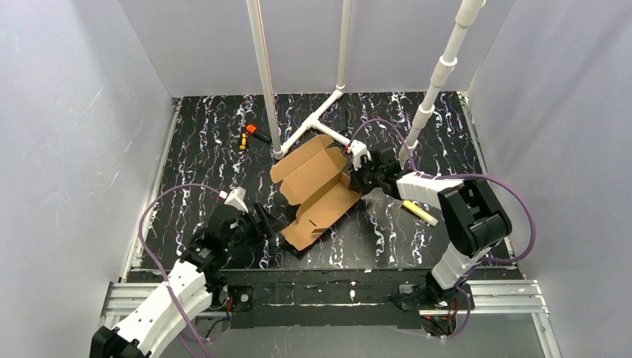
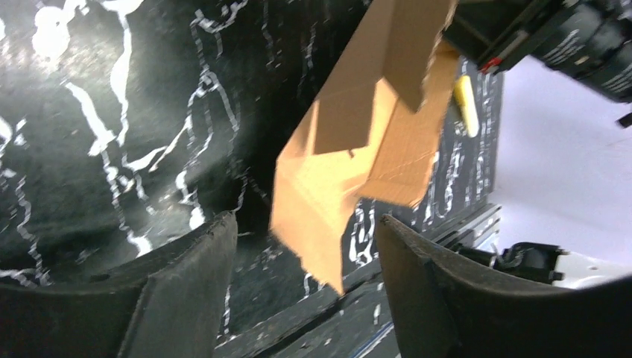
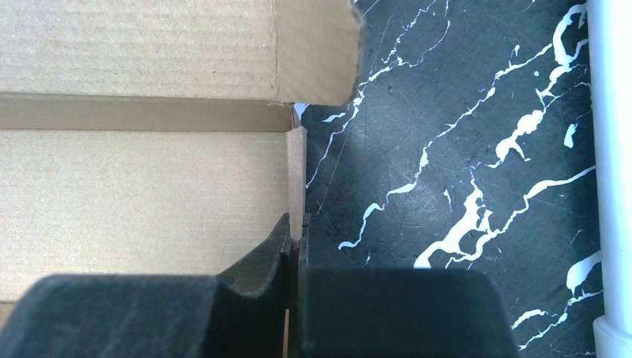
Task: Fold the paper box
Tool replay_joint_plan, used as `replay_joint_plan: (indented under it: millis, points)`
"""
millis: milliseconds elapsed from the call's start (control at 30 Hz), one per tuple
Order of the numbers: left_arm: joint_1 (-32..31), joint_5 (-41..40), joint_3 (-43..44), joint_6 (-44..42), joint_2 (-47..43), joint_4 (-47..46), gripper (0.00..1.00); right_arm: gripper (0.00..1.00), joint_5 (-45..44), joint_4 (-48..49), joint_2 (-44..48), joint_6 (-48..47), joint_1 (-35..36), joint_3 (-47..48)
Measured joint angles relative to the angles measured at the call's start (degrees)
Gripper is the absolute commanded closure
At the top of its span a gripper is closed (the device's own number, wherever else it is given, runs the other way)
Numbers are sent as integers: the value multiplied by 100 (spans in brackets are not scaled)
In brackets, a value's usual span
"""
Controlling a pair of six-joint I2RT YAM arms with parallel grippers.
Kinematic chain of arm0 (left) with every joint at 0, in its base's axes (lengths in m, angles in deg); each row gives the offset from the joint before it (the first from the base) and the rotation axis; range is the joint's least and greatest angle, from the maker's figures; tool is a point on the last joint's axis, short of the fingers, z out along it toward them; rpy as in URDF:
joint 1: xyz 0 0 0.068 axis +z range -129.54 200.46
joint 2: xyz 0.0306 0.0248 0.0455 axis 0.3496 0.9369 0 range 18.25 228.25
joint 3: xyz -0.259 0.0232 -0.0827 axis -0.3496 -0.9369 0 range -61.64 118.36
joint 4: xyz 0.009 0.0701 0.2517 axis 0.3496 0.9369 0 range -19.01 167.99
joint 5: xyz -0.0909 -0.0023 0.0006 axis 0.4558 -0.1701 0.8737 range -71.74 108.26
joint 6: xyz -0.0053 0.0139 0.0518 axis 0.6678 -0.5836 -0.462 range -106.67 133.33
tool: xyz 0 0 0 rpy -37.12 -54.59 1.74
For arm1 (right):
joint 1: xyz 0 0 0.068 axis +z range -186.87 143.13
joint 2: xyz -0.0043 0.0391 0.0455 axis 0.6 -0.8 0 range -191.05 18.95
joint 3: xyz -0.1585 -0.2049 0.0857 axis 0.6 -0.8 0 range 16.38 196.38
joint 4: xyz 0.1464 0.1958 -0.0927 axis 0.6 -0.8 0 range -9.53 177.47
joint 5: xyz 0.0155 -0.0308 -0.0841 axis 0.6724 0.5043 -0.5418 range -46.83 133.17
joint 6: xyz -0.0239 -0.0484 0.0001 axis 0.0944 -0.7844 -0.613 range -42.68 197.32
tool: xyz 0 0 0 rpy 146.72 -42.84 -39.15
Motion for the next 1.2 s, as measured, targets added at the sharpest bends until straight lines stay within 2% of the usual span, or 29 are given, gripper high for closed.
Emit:
replay_joint_plan:
  millis: [67,200,233,367,433,900,1200]
  points:
    - [0,46,42,151,221,-319,46,92,22,0,0,2,0,0]
    - [0,190,293,275,970,-911,77,92,63,-2,0,2,0,0]
    - [0,214,350,280,1163,-1034,82,92,72,-2,0,2,0,0]
    - [-2,219,516,254,1733,-1311,95,92,83,-2,-2,2,0,0]
    - [-4,234,573,238,1998,-1423,98,92,87,-2,-9,2,0,2]
    - [-566,560,1014,542,3821,-2573,100,93,105,-2,-94,52,0,2]
    - [-586,114,1038,1078,4492,-3182,100,93,114,0,-96,109,-11,2]
